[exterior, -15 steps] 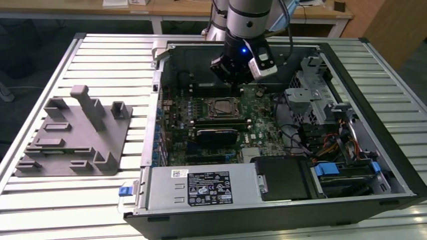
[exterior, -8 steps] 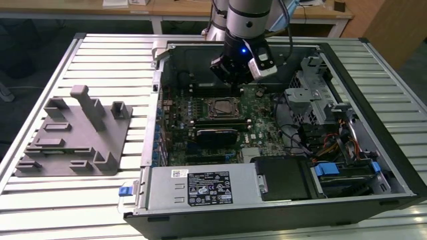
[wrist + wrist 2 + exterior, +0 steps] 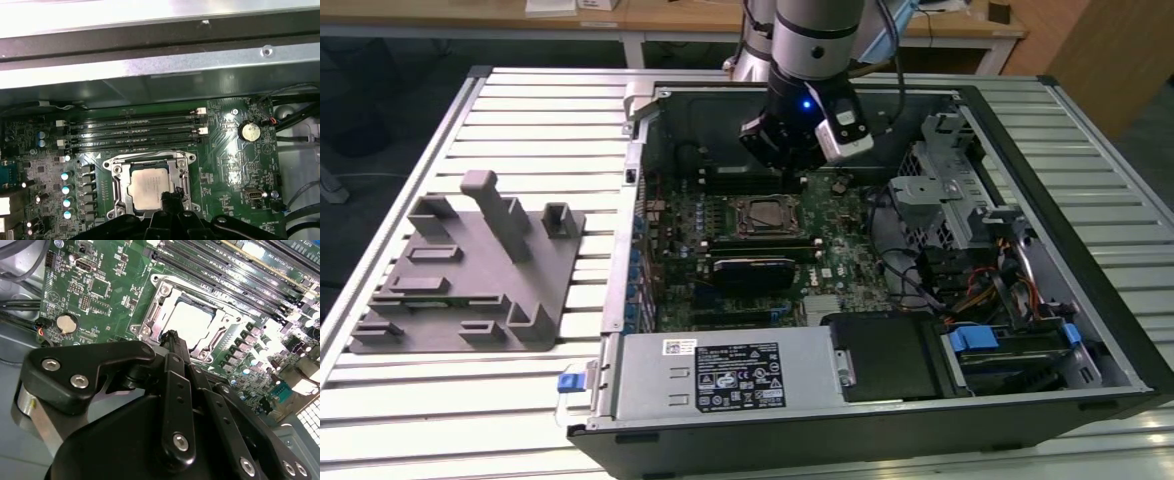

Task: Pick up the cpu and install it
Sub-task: 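Install the first cpu locking lever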

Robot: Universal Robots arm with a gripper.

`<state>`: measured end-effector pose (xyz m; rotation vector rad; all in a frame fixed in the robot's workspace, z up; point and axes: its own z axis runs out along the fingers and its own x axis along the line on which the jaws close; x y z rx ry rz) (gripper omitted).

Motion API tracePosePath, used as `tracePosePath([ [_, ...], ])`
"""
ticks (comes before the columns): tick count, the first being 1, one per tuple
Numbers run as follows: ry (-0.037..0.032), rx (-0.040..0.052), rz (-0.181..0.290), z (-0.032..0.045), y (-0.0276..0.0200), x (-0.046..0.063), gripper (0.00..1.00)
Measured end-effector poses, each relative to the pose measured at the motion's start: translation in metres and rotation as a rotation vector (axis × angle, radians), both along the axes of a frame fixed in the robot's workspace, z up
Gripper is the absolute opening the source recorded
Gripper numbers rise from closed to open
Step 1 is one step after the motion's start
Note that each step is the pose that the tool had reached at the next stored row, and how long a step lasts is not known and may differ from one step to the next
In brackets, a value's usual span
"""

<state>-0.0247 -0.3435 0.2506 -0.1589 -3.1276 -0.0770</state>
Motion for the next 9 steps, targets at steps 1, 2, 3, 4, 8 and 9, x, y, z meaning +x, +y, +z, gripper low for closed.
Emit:
tracePosePath([
  [1, -0.0024, 0.0025, 0.000, -0.0005, -0.0003, -0.0006, 0.11],
  [2, -0.0039, 0.0036, 0.000, -0.0009, -0.0004, -0.0009, 0.11],
  [3, -0.0042, 0.0036, 0.000, -0.0009, -0.0004, -0.0011, 0.11],
  [4, -0.0042, 0.0036, 0.000, -0.0009, -0.0004, -0.0011, 0.11],
  [8, -0.0055, 0.0039, 0.000, -0.0021, -0.0006, -0.0029, 0.11],
  [9, -0.0062, 0.0042, 0.000, -0.0027, -0.0007, -0.0038, 0.11],
])
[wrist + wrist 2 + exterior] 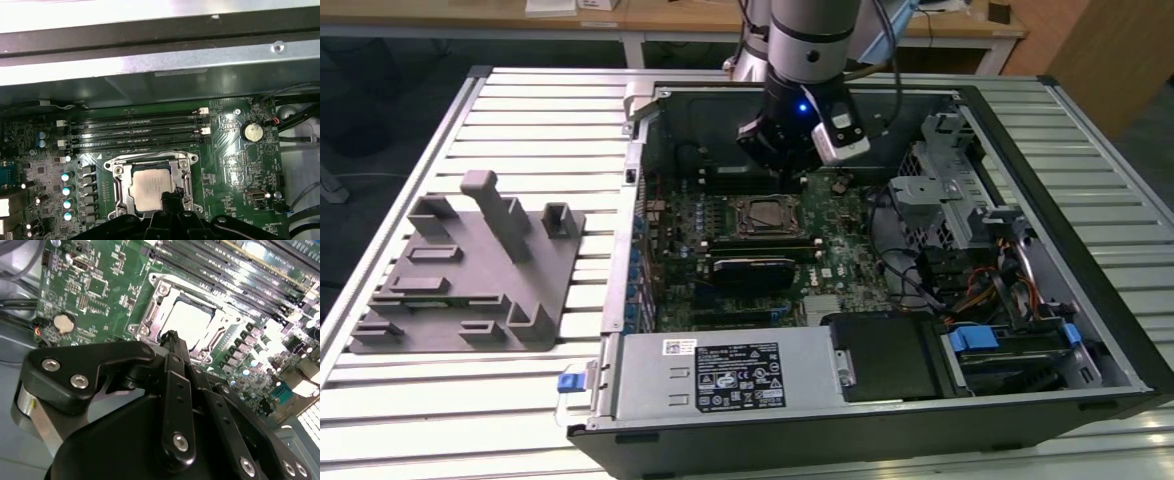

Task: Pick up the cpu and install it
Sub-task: 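Install the first cpu locking lever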

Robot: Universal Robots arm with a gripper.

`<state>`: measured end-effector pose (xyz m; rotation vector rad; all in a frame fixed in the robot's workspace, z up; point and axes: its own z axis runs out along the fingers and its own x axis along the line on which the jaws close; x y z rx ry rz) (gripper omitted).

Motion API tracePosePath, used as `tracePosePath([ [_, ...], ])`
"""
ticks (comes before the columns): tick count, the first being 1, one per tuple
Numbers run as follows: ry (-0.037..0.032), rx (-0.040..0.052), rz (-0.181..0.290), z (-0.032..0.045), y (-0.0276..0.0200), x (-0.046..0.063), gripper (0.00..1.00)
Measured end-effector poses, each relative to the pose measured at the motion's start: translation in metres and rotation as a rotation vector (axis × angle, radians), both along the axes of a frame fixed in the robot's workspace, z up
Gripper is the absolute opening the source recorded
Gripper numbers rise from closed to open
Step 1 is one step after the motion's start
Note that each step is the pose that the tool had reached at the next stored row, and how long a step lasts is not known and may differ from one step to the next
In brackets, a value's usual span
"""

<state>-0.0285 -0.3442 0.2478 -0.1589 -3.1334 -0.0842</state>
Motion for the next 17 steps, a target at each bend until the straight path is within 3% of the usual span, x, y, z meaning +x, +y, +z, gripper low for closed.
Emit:
tracePosePath([
  [17, -0.0008, 0.0002, 0.000, -0.0055, -0.0012, -0.0102, 0.11],
])
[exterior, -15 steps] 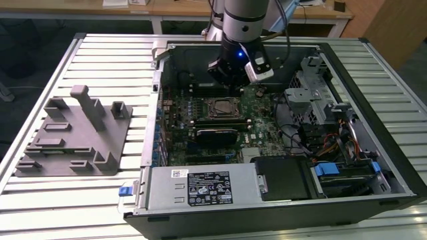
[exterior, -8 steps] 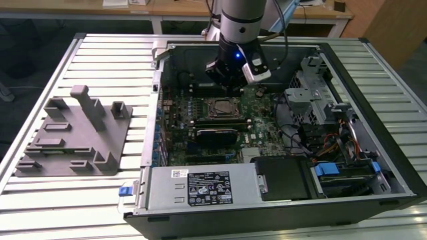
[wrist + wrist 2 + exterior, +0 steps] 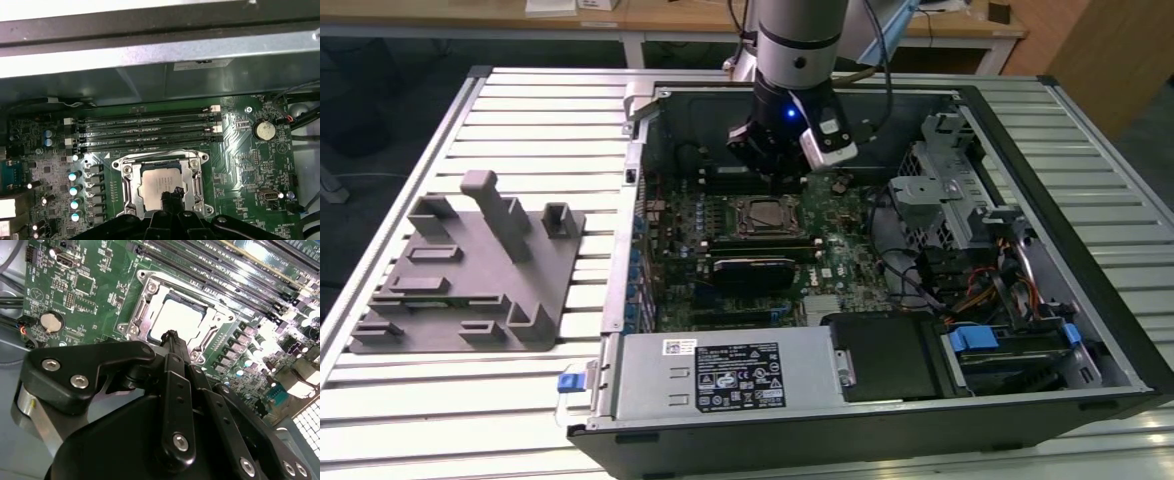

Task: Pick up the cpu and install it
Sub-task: 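Install the first cpu locking lever, then install the second cpu locking lever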

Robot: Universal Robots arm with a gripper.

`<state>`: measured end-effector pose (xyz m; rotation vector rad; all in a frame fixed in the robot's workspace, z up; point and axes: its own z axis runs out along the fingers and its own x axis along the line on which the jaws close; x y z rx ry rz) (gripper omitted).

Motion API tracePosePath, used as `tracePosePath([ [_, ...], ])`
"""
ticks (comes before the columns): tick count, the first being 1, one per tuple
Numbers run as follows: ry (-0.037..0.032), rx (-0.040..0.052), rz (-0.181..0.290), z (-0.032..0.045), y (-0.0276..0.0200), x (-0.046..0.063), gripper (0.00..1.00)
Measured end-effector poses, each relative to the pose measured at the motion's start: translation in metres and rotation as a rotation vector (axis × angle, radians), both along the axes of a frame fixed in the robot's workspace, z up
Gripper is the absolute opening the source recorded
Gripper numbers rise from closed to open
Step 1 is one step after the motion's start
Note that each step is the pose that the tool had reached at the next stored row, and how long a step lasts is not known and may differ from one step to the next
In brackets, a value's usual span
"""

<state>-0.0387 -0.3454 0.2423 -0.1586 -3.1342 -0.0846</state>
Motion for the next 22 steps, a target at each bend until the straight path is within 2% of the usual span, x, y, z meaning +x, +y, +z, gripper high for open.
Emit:
tracePosePath([
  [15, -0.0001, 0.0001, 0.000, -0.0010, -0.0014, -0.0060, 0.11],
  [22, -0.0001, 0.0001, 0.000, -0.0010, -0.0042, -0.0059, 0.11],
])
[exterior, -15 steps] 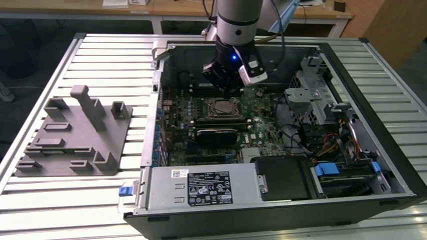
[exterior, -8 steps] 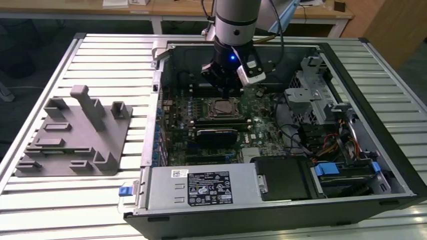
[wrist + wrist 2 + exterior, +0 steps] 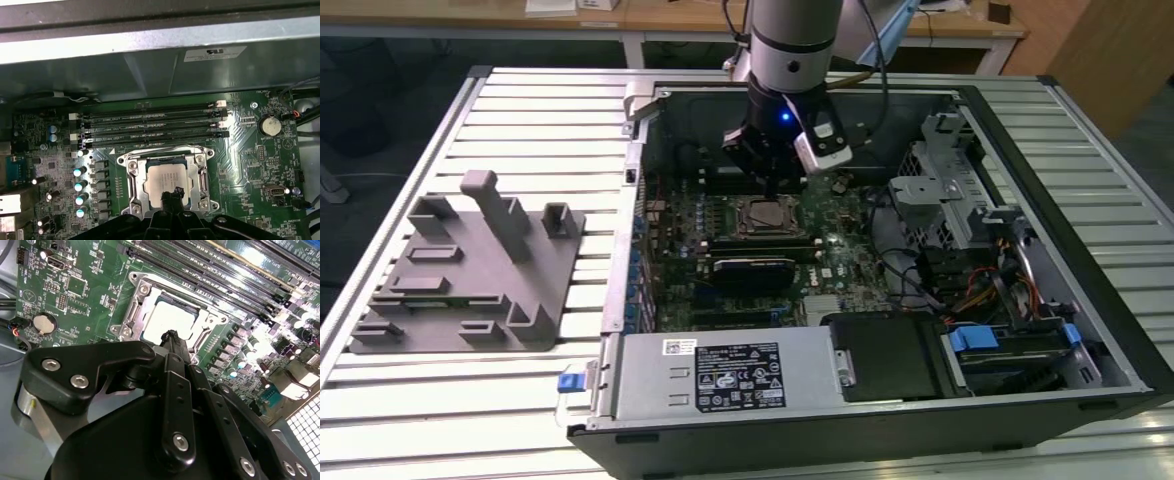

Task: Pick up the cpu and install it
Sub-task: 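Install the second cpu locking lever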

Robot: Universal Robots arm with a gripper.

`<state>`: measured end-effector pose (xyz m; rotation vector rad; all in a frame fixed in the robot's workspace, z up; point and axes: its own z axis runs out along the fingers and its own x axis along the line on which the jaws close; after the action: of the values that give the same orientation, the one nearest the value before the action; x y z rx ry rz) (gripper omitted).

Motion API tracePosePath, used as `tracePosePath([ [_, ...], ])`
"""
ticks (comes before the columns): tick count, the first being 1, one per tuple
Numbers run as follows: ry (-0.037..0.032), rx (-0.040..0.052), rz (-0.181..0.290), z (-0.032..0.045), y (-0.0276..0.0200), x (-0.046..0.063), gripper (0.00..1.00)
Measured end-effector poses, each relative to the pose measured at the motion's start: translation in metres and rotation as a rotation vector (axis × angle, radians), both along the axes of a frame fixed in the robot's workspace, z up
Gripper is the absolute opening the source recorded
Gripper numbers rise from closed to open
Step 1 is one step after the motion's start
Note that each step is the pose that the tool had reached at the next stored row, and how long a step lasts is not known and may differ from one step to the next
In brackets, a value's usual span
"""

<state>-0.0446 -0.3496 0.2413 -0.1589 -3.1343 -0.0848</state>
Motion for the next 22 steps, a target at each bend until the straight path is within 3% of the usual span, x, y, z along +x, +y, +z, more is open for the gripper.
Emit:
tracePosePath([
  [11, 0.0000, -0.0001, 0.000, 0.0000, -0.0059, 0.000, 0.11],
  [22, 0.0000, -0.0001, 0.000, 0.0000, -0.0167, 0.000, 0.11],
])
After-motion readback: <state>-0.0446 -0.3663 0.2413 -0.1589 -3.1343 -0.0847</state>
